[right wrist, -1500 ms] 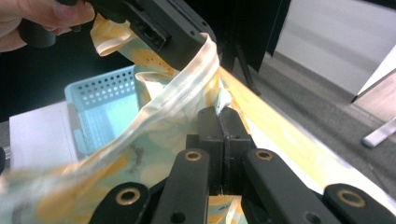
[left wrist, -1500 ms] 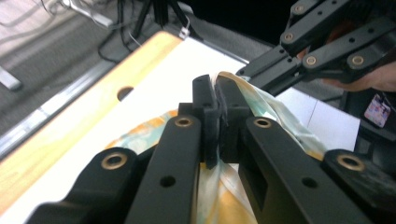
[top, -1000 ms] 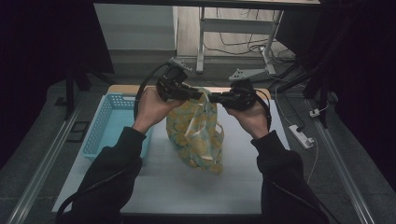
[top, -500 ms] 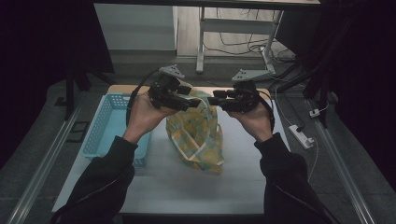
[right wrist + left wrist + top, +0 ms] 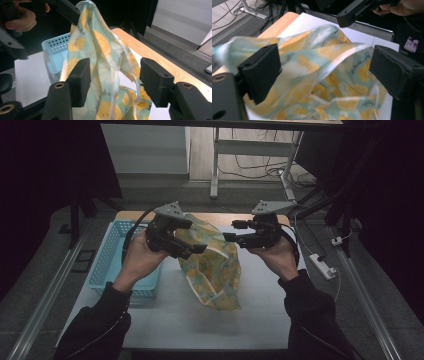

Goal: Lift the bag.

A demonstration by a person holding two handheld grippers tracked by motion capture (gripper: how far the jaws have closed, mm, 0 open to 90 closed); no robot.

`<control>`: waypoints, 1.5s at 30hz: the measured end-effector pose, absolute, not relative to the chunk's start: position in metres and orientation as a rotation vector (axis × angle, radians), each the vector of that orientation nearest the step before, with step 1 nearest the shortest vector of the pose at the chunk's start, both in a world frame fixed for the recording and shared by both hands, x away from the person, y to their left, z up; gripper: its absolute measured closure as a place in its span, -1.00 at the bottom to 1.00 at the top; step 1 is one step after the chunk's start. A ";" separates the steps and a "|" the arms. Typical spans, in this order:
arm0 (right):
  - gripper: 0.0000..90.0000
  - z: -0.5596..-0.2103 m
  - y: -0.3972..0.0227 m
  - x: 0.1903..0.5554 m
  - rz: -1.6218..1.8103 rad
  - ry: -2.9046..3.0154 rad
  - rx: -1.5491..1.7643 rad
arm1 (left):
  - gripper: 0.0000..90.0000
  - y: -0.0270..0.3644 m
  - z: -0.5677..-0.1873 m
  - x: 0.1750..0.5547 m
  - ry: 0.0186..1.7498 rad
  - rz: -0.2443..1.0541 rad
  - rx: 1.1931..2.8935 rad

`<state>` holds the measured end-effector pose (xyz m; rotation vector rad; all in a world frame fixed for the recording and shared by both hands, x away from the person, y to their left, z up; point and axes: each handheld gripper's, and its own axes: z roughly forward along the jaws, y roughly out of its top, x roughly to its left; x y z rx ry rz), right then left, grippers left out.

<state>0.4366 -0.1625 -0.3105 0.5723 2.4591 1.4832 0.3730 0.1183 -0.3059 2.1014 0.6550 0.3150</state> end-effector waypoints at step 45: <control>-0.92 -0.393 -0.213 0.392 1.440 2.479 0.773 | -1.00 0.189 -0.445 0.306 0.857 0.201 1.992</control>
